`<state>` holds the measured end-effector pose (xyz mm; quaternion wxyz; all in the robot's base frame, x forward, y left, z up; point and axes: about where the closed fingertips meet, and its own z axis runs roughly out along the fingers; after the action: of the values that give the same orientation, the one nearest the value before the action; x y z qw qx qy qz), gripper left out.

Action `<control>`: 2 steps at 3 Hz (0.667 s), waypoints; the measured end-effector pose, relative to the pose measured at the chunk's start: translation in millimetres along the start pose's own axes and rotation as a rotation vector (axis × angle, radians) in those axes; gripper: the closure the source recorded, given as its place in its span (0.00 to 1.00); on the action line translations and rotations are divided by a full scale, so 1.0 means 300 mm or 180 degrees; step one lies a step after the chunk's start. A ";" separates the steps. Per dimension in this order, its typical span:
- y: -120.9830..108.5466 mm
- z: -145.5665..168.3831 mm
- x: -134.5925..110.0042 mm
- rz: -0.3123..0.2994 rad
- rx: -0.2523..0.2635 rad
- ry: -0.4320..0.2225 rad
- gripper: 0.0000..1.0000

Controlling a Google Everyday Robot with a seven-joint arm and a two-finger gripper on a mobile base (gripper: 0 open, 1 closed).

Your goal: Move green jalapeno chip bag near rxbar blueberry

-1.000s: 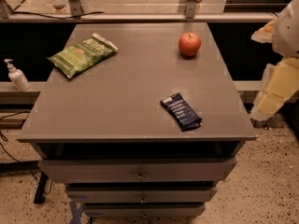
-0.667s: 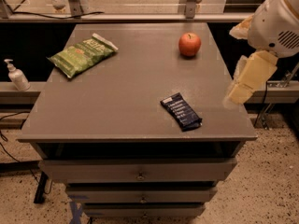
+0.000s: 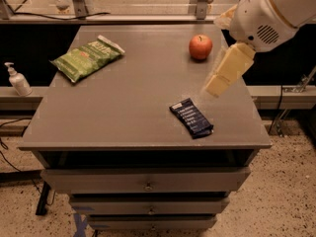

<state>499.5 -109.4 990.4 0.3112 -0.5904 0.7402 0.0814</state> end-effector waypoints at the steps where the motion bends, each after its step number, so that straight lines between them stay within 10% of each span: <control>1: 0.000 0.000 0.000 0.0000 0.0000 0.0000 0.00; 2: -0.034 0.045 -0.029 0.0034 0.0128 -0.0114 0.00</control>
Offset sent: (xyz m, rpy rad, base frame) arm 0.0754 0.0463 -0.0165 0.1599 -0.1783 -0.1122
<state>514.9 -98.6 987.2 0.3357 -0.5785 0.7392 0.0787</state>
